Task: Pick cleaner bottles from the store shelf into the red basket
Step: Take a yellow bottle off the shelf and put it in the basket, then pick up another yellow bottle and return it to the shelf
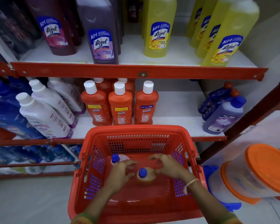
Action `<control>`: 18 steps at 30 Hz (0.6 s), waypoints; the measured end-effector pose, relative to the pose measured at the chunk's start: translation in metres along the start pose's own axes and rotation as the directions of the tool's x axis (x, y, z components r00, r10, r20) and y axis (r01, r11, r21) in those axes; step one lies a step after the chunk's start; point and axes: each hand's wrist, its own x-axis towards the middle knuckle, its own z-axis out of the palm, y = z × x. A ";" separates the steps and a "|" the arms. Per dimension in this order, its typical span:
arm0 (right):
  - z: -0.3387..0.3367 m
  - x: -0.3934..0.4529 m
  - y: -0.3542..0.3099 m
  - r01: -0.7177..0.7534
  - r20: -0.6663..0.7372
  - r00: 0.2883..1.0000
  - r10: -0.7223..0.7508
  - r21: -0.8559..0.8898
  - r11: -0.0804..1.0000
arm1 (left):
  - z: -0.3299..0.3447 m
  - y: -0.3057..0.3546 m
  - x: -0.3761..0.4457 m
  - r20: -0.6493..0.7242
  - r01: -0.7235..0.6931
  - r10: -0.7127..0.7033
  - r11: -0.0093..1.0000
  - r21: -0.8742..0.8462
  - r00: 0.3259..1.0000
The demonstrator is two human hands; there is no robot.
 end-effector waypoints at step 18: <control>-0.235 -0.018 -0.096 0.574 -0.915 0.396 -0.077 0.181 0.798 | -0.140 0.215 0.098 -0.553 -0.524 0.667 0.740 0.421 0.498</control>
